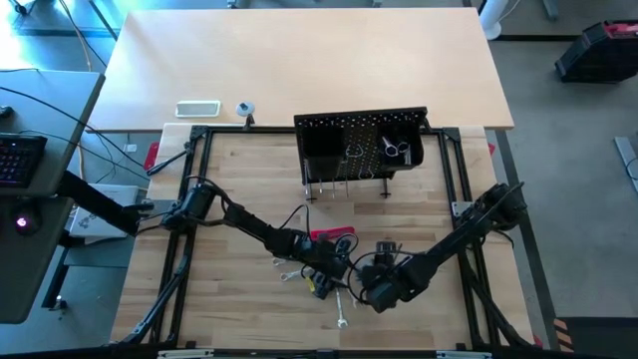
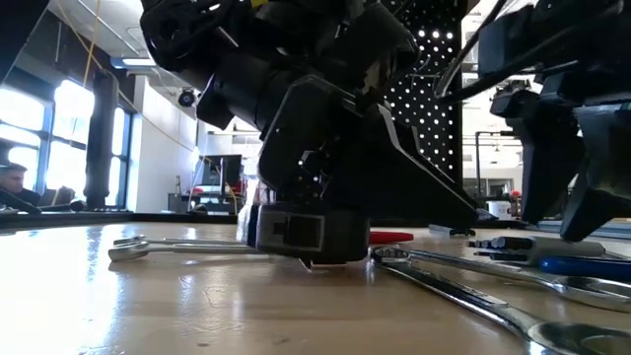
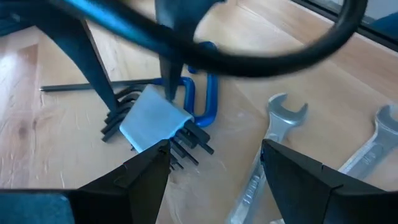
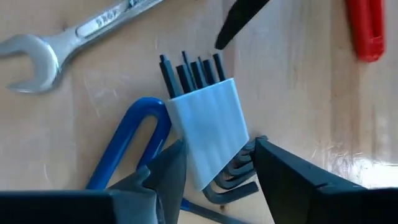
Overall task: Hang tools onto peg board
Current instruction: Put the pick tool into the peg board, then put the hex key allen wrench into the peg board
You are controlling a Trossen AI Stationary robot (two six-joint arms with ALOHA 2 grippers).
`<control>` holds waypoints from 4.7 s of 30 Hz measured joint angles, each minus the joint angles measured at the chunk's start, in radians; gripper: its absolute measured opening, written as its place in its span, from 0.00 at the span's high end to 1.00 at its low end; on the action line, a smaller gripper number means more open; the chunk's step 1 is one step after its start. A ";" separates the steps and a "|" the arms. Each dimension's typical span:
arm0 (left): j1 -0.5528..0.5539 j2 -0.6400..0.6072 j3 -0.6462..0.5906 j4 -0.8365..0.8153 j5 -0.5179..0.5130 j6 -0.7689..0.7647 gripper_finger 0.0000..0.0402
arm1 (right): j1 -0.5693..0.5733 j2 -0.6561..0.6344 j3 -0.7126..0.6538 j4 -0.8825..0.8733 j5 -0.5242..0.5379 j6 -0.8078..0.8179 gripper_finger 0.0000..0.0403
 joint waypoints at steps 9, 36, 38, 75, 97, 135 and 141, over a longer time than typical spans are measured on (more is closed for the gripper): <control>0.017 0.000 0.000 0.012 -0.003 -0.024 0.39 | -0.004 0.000 0.000 0.037 -0.028 -0.064 0.54; 0.030 0.000 0.000 -0.025 -0.019 -0.021 0.39 | -0.087 0.039 -0.047 0.150 -0.011 -0.195 0.86; 0.030 0.000 0.000 -0.025 -0.040 -0.018 0.39 | -0.086 0.042 -0.029 0.136 -0.004 -0.198 0.86; -0.024 -0.032 0.020 -0.046 -0.406 -0.003 0.65 | -0.089 0.045 0.187 -0.063 0.131 -0.049 0.89; -0.073 -0.119 0.019 -0.124 -0.482 0.115 0.87 | -0.078 0.040 0.251 -0.161 0.147 0.018 0.89; -0.097 -0.632 0.022 -0.643 -0.825 0.206 0.87 | 0.146 -0.198 0.248 -0.549 0.332 0.481 0.61; -0.088 -0.798 0.029 -0.633 -0.858 0.252 0.87 | 0.160 -0.198 0.248 -0.547 0.385 0.485 0.61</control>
